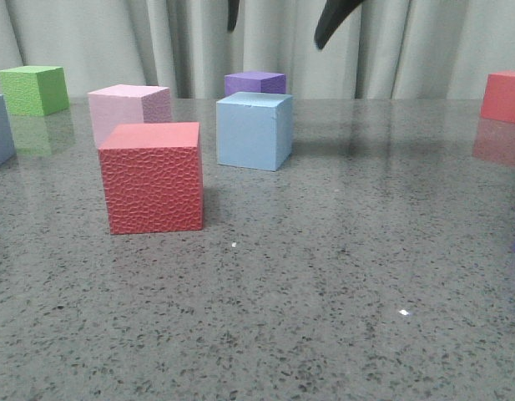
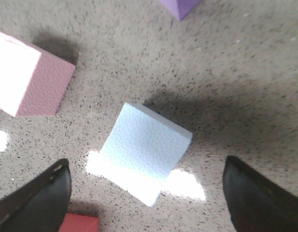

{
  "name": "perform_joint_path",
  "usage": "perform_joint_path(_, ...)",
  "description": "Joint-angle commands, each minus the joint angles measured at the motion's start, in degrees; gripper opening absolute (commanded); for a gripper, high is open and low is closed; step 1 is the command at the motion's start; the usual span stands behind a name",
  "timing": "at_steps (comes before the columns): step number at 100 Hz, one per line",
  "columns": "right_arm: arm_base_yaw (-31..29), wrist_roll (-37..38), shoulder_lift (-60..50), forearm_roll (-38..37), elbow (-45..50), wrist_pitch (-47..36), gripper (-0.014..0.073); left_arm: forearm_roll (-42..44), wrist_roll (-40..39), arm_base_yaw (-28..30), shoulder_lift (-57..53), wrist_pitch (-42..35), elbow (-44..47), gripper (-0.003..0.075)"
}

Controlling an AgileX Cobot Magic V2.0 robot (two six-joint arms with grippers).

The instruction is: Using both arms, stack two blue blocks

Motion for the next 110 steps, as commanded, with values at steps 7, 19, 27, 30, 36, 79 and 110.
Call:
perform_joint_path(7,-0.1,-1.8,-7.1,-1.0,-1.6,4.7,0.0631,-0.7,-0.4,-0.1,0.3,-4.7,-2.2,0.0589)
perform_joint_path(19,-0.1,-2.1,-10.5,-1.1,0.7,4.7,0.0631,-0.7,-0.4,-0.1,0.3,-4.7,-2.2,0.0589)
perform_joint_path(27,-0.1,-2.1,-13.4,-1.7,5.1,4.5,0.0631,-0.7,-0.4,-0.1,0.3,-4.7,-2.2,0.0589)
perform_joint_path(30,-0.1,-2.1,-14.6,-2.0,6.9,4.0,0.0631,-0.7,-0.4,-0.1,0.3,-4.7,-2.2,0.0589)
perform_joint_path(36,-0.1,-2.1,-17.7,-2.4,11.8,1.9,0.0631,-0.7,-0.4,-0.1,0.3,-4.7,-2.2,0.0589)
perform_joint_path(79,-0.1,-2.0,-43.3,-5.7,44.5,-15.6,0.0631,-1.9,-0.4,-0.1,5.1,0.7,-6.7,0.0589)
perform_joint_path(110,-0.1,-2.0,-63.0,-10.1,59.0,-23.0,0.0631,-1.9,-0.4,-0.1,16.8,8.5,-16.4,0.0589)
